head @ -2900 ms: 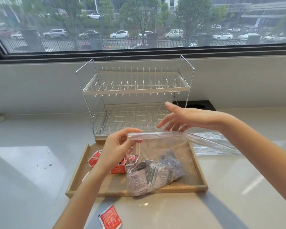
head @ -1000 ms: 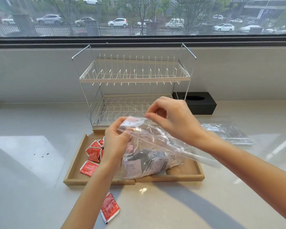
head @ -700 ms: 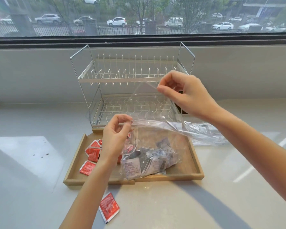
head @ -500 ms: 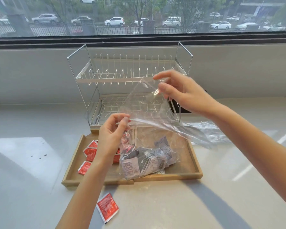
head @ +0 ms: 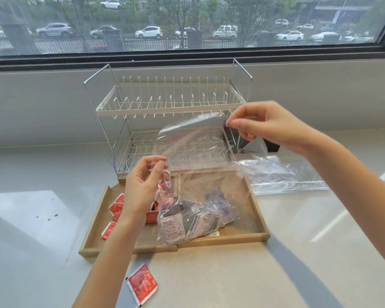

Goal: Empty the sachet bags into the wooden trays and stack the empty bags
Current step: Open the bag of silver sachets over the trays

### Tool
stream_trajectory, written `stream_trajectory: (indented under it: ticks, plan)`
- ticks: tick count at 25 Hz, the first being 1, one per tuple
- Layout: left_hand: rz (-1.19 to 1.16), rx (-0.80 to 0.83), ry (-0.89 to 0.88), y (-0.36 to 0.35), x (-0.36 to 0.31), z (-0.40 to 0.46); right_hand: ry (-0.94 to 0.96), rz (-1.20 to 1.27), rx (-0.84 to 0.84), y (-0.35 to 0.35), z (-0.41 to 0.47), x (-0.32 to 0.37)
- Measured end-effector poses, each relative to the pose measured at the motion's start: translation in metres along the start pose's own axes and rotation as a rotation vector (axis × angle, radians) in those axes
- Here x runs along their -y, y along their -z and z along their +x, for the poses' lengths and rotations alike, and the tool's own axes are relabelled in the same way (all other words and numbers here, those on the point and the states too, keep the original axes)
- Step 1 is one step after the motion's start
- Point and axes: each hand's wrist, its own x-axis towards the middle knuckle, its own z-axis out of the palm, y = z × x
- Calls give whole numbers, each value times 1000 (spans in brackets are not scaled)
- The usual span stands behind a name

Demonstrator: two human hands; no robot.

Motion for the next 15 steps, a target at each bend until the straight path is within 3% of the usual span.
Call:
stream_trajectory:
  ticks: [4,10,15]
  plan:
    - [6,2,-10,2,1,1,74,-71,-10,0,6,14]
    - [-13,-34,-1,5,3,1,-207,-144,213,7,-9,-30]
    - [5,-38,9,4,2,2,-70,-144,-134,32,-8,-19]
